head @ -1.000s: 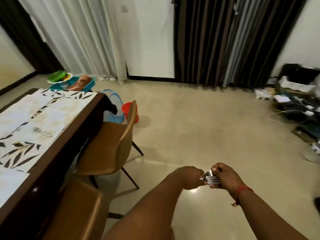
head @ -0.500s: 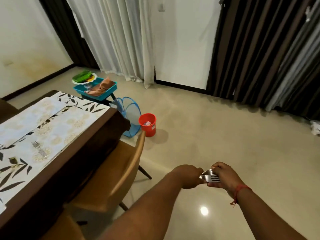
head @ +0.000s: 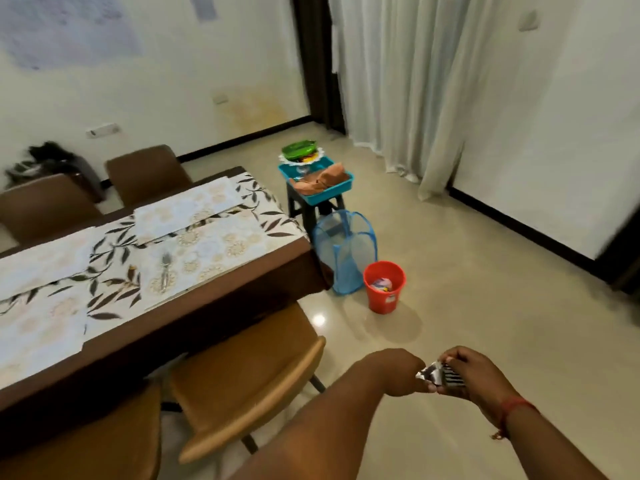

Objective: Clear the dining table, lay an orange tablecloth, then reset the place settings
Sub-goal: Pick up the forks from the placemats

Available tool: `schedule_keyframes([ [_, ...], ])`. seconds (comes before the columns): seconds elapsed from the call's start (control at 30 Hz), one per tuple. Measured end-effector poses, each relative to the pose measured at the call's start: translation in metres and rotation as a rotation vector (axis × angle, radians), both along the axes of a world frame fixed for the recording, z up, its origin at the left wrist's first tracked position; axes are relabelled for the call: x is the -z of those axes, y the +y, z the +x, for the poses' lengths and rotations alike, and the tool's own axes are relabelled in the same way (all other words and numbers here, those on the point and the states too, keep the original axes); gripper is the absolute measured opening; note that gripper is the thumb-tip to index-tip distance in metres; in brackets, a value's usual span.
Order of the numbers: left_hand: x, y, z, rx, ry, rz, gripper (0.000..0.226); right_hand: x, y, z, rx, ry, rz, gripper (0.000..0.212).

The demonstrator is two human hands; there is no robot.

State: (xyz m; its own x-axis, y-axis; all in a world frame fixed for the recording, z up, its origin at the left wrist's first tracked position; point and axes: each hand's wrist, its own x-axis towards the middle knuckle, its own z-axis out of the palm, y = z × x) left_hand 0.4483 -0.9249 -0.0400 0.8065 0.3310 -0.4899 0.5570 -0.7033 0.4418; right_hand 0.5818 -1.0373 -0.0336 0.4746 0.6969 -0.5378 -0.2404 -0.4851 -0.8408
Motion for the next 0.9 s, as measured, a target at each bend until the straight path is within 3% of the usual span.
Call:
schedule_keyframes([
  [0.37, 0.009, 0.177, 0.022, -0.452, -0.04, -0.134, 0.034, 0.025, 0.231, 0.056, -0.405, -0.08, 0.057, 0.011],
  [0.53, -0.001, 0.28, 0.02, -0.633, -0.04, -0.214, 0.036, 0.012, 0.343, 0.058, -0.554, -0.176, 0.078, 0.028],
  [0.73, 0.015, 0.356, -0.011, -0.813, -0.083, -0.232, 0.036, 0.017, 0.454, 0.038, -0.731, -0.13, 0.038, 0.028],
  [0.9, 0.021, 0.41, -0.049, -1.096, -0.095, -0.254, 0.034, 0.04, 0.565, -0.002, -0.967, -0.092, 0.053, 0.028],
])
